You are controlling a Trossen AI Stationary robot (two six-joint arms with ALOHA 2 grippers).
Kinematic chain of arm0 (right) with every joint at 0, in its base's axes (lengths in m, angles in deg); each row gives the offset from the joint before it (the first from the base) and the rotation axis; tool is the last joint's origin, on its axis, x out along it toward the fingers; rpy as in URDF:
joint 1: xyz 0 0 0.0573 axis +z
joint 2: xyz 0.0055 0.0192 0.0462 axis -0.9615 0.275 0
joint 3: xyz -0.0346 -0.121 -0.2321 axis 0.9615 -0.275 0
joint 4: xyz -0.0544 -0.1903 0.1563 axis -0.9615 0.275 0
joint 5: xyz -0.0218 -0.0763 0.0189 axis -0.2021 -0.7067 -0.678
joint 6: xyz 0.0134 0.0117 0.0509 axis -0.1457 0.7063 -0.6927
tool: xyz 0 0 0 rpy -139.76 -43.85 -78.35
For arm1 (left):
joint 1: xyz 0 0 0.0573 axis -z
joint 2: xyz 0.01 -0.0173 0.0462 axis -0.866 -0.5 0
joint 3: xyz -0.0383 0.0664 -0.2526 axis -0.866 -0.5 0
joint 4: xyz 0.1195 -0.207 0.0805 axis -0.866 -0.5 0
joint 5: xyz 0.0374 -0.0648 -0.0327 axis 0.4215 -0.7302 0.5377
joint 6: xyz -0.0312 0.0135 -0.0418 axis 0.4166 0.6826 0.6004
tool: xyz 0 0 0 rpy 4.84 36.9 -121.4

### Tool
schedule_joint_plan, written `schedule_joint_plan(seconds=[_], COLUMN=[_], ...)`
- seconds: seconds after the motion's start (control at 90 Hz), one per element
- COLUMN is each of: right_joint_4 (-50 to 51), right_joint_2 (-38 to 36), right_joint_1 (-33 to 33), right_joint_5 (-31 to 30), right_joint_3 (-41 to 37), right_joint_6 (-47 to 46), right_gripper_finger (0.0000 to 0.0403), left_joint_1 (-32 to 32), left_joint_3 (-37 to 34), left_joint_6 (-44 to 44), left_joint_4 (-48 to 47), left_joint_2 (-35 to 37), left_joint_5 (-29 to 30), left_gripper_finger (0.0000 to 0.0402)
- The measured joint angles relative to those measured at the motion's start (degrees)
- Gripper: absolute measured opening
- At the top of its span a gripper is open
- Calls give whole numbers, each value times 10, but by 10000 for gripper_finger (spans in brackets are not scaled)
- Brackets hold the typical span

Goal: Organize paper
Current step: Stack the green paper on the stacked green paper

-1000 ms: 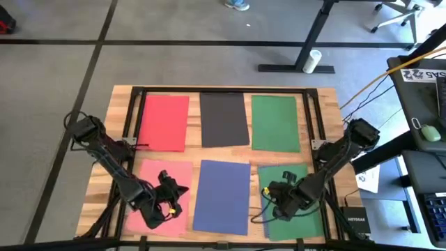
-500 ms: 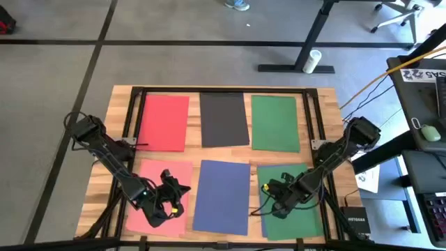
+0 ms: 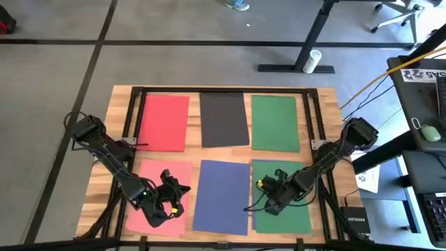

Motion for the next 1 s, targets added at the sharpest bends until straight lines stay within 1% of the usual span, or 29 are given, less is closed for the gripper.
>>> schedule_joint_plan(seconds=[0.111, 0.278, 0.356, 0.456, 0.589, 0.678, 0.8, 1.0], right_joint_4=[-1, -6, -2, -4, -3, -3, -5, 32], right_joint_2=[-3, 10, 32, 67, 126, 167, 212, 245], right_joint_1=[2, 33, 50, 68, 88, 99, 109, 114], right_joint_5=[12, 24, 23, 27, 63, 85, 98, 91], right_joint_3=[48, 110, 127, 146, 173, 196, 232, 276], right_joint_6=[32, 62, 55, 26, 4, -10, -13, -12], right_gripper_finger=[5, 14, 35, 76, 132, 157, 174, 176], left_joint_1=[0, 0, 0, 0, 0, 0, -1, -1], left_joint_3=[0, 0, 0, 0, 0, 0, 0, 0], left_joint_6=[2, 1, 1, 0, -4, -8, -9, -10], left_joint_4=[0, 0, 0, -1, -1, -1, -1, -1], left_joint_2=[0, 0, 0, 0, 0, 0, 0, 0], left_joint_5=[0, 0, 0, 0, 0, 0, 0, 0], left_gripper_finger=[0, 0, 0, 0, 0, 0, 0, 0])
